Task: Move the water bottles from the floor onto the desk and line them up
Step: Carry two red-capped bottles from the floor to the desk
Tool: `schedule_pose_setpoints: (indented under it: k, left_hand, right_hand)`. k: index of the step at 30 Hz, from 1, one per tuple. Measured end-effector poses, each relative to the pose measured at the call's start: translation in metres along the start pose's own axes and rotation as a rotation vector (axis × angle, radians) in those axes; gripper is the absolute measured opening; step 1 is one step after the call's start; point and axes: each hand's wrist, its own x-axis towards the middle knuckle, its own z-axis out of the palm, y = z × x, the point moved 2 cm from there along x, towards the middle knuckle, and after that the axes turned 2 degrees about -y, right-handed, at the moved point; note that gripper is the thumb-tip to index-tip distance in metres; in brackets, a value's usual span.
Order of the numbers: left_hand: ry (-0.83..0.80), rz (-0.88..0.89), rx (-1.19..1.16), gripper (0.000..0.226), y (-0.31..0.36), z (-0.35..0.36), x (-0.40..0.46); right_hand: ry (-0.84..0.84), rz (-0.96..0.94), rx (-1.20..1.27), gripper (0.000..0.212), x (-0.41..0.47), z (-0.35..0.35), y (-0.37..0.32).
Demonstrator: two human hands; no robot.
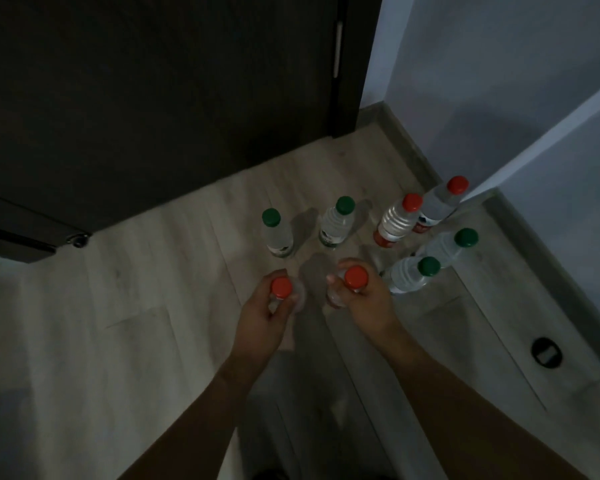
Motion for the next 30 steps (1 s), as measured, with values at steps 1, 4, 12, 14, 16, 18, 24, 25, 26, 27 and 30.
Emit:
schedule_pose_setpoints:
  k: [1, 4, 12, 14, 16, 18, 24, 25, 26, 27, 30]
  left_hand:
    - [0.010, -0.013, -0.003, 0.037, 0.017, -0.010, -0.008]
    - [0.026, -0.027, -0.004, 0.034, 0.091, -0.049, -0.036]
    - [-0.002, 0.140, -0.053, 0.036, 0.390, -0.183, -0.129]
    - [0.018, 0.203, -0.053, 0.034, 0.477, -0.209, -0.155]
    - [0.057, 0.278, -0.053, 0.030, 0.558, -0.231, -0.179]
    - [0.105, 0.363, -0.082, 0.027, 0.628, -0.248, -0.200]
    - [0.221, 0.581, -0.250, 0.034, 0.747, -0.252, -0.251]
    - [0.239, 0.606, -0.253, 0.034, 0.756, -0.248, -0.257]
    - [0.253, 0.629, -0.245, 0.032, 0.764, -0.244, -0.263]
    - [0.261, 0.650, -0.232, 0.028, 0.769, -0.241, -0.267]
    - [0.246, 0.715, -0.230, 0.018, 0.781, -0.233, -0.276]
  right_hand:
    - [0.020, 0.017, 0.010, 0.022, -0.010, -0.007, -0.021]
    - [0.021, 0.057, 0.025, 0.022, -0.048, -0.037, -0.104]
    - [-0.005, 0.015, 0.068, 0.020, -0.161, -0.138, -0.390]
    - [0.032, -0.039, 0.066, 0.013, -0.192, -0.164, -0.462]
    - [0.079, -0.106, 0.041, 0.015, -0.222, -0.189, -0.530]
    - [0.125, -0.163, 0.033, 0.014, -0.251, -0.213, -0.588]
    - [0.338, -0.380, 0.162, 0.017, -0.312, -0.262, -0.683]
    - [0.373, -0.393, 0.172, 0.019, -0.318, -0.267, -0.688]
    - [0.399, -0.398, 0.176, 0.021, -0.323, -0.271, -0.691]
    - [0.416, -0.395, 0.177, 0.022, -0.327, -0.275, -0.693]
    - [0.456, -0.374, 0.179, 0.022, -0.337, -0.289, -0.692]
